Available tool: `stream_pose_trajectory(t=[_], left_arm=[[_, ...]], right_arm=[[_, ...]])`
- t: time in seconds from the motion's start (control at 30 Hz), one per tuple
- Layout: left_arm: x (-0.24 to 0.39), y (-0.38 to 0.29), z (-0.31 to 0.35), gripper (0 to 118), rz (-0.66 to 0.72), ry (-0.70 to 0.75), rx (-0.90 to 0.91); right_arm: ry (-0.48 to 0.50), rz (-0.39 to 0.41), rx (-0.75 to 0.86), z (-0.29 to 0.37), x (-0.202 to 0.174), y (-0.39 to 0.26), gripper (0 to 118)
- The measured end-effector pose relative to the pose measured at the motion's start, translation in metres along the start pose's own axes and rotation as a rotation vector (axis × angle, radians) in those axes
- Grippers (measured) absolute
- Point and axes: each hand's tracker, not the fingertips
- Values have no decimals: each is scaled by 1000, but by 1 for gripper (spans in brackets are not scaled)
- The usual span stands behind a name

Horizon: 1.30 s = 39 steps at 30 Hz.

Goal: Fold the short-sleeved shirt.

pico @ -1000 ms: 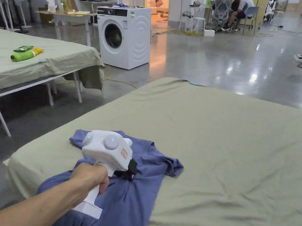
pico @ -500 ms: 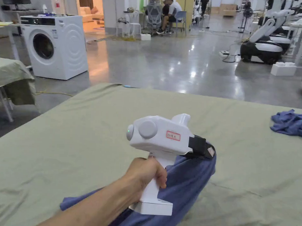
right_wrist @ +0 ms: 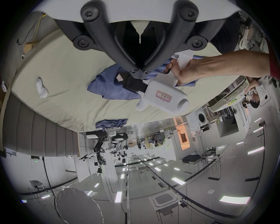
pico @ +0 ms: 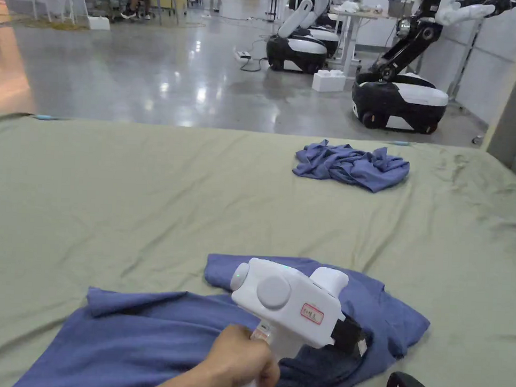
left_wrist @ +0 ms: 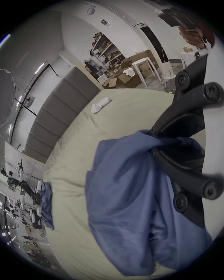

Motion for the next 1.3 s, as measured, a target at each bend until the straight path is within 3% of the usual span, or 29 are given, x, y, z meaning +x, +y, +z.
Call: stream_pose_trajectory(t=[0.03,0.07,0.13,0.27,0.37,0.43,0.53,0.57,0.63,0.67,0.7,0.73,0.8,1.0,1.03,1.07,1.1,1.13,1.23,1.3], left_arm=[[-4,-3,0,22,39,5,-1],[-9,-2,3,47,113,-3,-2],[-17,-3,16,71,286,-83,-16],[-6,-7,111,74,394,-211,250],[27,-39,224,80,207,-152,464],[54,-77,299,80,52,91,544],[94,-153,370,80,-29,547,644],[97,-170,382,80,-29,597,638],[99,-211,404,72,3,639,656],[100,-227,411,20,4,652,699],[101,-238,414,0,18,690,726],[98,-246,414,0,42,759,749],[86,-251,413,0,49,733,654],[73,-245,400,0,56,758,646],[66,-239,400,17,85,752,610],[56,-233,394,79,131,767,544],[41,-226,384,110,190,775,460],[17,-220,368,112,256,748,324],[-38,-230,338,112,382,681,145],[-56,-239,325,107,419,722,13]], right_arm=[[8,-5,-1,-2,0,-1,2],[16,-6,-2,-4,0,-2,2],[12,-8,-5,-4,-4,-2,2],[16,-12,13,5,-8,1,2],[18,-16,34,12,-8,6,2],[23,-19,55,16,-10,7,2],[28,1,81,18,-18,6,2],[26,2,88,18,-20,5,2],[34,-1,97,18,-26,3,2],[37,-3,96,19,-29,2,2],[39,-5,95,20,-33,1,2],[40,-5,92,20,-37,1,2],[50,-5,82,23,-44,2,2],[67,19,87,33,-57,5,2],[71,16,83,33,-58,5,2],[77,15,80,32,-58,5,2],[79,14,76,32,-59,5,2],[77,12,71,32,-60,4,2],[102,-10,53,31,-62,3,2],[105,-13,49,32,-63,2,2]])
